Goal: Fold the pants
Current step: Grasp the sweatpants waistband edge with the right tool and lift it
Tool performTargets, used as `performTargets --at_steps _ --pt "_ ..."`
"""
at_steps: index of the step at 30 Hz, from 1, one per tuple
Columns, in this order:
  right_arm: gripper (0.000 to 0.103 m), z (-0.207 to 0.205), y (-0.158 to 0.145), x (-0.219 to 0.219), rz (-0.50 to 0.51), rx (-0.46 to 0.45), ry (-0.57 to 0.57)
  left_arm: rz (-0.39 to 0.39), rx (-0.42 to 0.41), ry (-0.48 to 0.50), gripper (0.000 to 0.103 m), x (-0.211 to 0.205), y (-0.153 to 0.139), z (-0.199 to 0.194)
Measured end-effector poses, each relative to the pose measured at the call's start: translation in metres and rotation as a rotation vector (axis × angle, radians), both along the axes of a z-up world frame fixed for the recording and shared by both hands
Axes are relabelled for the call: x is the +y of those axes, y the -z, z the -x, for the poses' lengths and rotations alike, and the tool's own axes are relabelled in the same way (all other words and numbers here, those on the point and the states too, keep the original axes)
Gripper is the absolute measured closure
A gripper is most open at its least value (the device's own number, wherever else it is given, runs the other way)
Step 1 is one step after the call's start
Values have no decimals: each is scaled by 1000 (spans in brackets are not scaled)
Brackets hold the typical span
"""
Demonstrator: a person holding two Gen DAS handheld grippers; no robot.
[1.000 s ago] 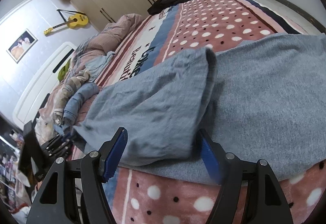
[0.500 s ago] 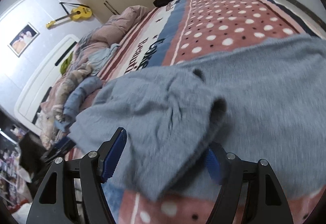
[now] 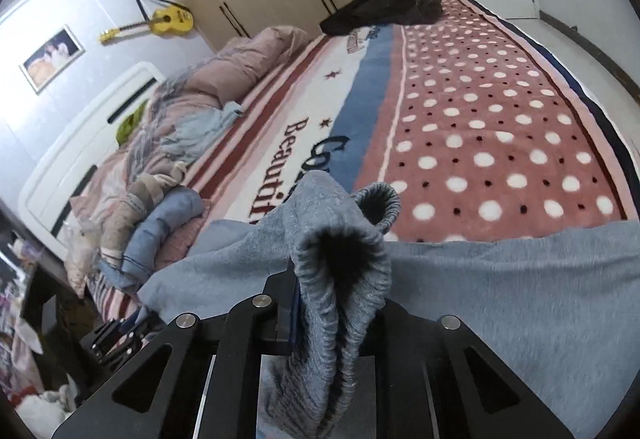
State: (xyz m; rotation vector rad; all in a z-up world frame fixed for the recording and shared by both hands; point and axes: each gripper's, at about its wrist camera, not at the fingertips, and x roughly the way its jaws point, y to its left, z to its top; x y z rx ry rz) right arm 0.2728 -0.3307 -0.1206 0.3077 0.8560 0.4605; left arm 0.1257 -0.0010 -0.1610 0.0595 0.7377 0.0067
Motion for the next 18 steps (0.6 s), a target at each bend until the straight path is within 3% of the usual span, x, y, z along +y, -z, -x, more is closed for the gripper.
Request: performTargets --at_steps 4,5,7,10,12,13,17,18 --pt "90 -8 40 -12 29 134 43 9 42 27 86 2 11 6" --pt "84 -7 47 -16 16 153 55 32 46 30 85 5 10 8" --pt "78 -3 53 -28 -28 173 76 61 38 37 64 9 0 13" --pt "66 7 41 -34 5 147 82 67 -35 68 52 9 -27 20" --pt "36 20 29 -37 0 113 67 89 -48 117 47 3 -42 18" --pt "32 26 27 -38 -22 116 52 98 -49 136 47 1 -46 15" --pt "33 39 42 -27 -74 180 -28 112 -45 196 47 -14 -52 -7" --pt "46 40 50 -21 -53 197 -35 121 -37 204 47 -16 -51 -12"
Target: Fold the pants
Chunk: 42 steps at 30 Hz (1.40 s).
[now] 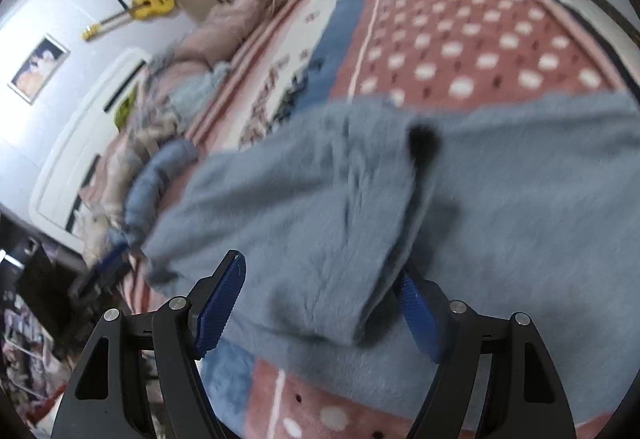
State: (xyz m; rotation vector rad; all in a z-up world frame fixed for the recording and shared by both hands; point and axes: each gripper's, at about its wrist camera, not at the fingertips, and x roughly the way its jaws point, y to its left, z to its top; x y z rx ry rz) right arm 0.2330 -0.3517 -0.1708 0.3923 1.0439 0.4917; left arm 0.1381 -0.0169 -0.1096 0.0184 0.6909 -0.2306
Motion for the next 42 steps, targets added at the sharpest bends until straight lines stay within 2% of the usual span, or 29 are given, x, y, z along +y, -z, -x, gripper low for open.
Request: performTargets --at_steps 2,3,6,8,11,13,16,18,21,23,25,27,29,30,34,42 --pt "79 1 5 6 52 -5 -13 27 21 15 47 -2 0 -9" --pt "81 2 5 5 58 -5 -13 34 26 21 47 -2 0 -13" --pt "82 3 -4 -11 -12 13 -16 37 48 49 47 -5 3 -23" --pt "84 5 -12 -22 -17 16 -18 70 101 92 47 -6 12 -33" --pt "84 3 -2 -38 -12 77 -7 70 201 83 47 -5 36 -48" --pt "83 2 12 -34 18 106 -7 42 220 81 48 -7 47 -48" --pt "77 7 5 -33 35 75 3 5 197 70 48 -10 43 -41" --pt "60 13 -3 -39 64 56 24 12 174 66 48 -11 33 -37" --pt "38 40 -24 -73 119 -18 131 41 145 74 46 -12 21 -30" --pt "35 63 -33 -103 110 -47 217 50 134 60 43 -15 15 -28" --pt "29 87 -33 -135 79 -51 316 77 123 55 33 -20 10 -27" --pt "28 102 -25 -156 38 -31 371 111 110 55 29 -25 4 -26" --pt "28 116 -11 -173 -66 -14 400 135 97 54 26 -30 -2 -24" --pt "28 122 -5 -181 -150 -30 419 142 90 56 24 -33 -4 -22" --pt "28 121 8 -196 -303 -48 513 156 63 53 24 -38 -13 -17" --pt "30 80 12 -186 -271 -112 673 161 50 23 23 -34 -19 -13"
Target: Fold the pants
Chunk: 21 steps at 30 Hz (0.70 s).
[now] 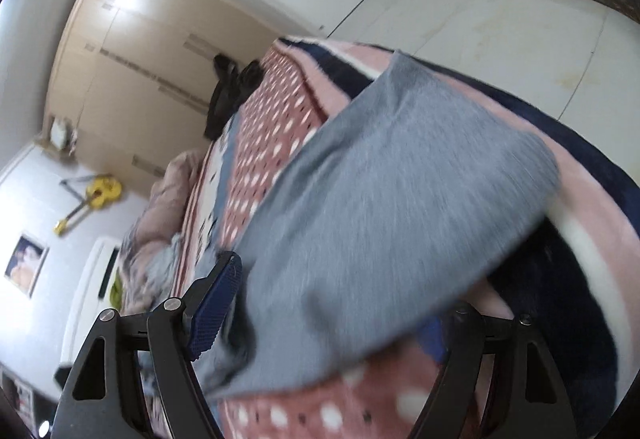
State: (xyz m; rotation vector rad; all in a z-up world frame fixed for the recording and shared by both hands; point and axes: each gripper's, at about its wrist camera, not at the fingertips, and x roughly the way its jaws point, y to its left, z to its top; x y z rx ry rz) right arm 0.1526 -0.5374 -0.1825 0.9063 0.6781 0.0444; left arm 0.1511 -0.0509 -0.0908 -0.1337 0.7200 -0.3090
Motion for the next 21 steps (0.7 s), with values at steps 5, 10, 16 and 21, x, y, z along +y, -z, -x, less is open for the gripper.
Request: performTargets --at_steps 5,10,16,21 --pt "88 -19 -4 0 13 7 54 -2 -5 -11 23 4 -1 2" --pt "99 -29 -34 9 111 -25 38 13 -25 -44 23 17 -5 4" --pt "99 -48 -127 111 346 -265 -204 23 -52 -87 23 41 -14 10" --pt "99 -79 -133 257 515 -260 -617 30 -61 -124 23 61 -17 19"
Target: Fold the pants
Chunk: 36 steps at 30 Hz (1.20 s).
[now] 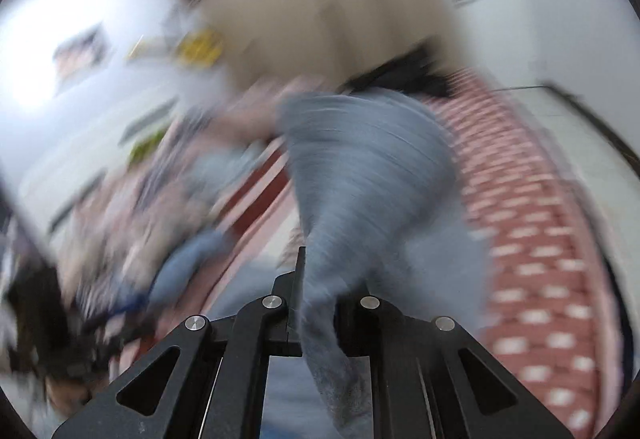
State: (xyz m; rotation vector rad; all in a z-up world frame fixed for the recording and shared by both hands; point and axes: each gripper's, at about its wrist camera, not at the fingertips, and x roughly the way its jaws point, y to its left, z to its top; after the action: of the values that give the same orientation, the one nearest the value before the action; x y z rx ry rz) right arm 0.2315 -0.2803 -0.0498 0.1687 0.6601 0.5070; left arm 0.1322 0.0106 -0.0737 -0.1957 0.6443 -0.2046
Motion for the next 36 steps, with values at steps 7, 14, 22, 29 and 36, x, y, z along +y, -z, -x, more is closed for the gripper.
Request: performTargets --at_steps 7,14,22,29,36 --pt "99 -6 111 87 246 209 -155 -14 17 -17 23 12 9 8" --pt "56 27 71 60 132 145 -240 -2 22 7 23 7 11 0" --pt "52 42 41 -15 242 23 4 38 80 133 20 -45 25 -44" --pt "50 41 91 -36 278 146 25 -150 213 188 61 -76 73 -52" --pt "45 50 107 -51 213 187 63 -230 198 218 62 -68 74 -29"
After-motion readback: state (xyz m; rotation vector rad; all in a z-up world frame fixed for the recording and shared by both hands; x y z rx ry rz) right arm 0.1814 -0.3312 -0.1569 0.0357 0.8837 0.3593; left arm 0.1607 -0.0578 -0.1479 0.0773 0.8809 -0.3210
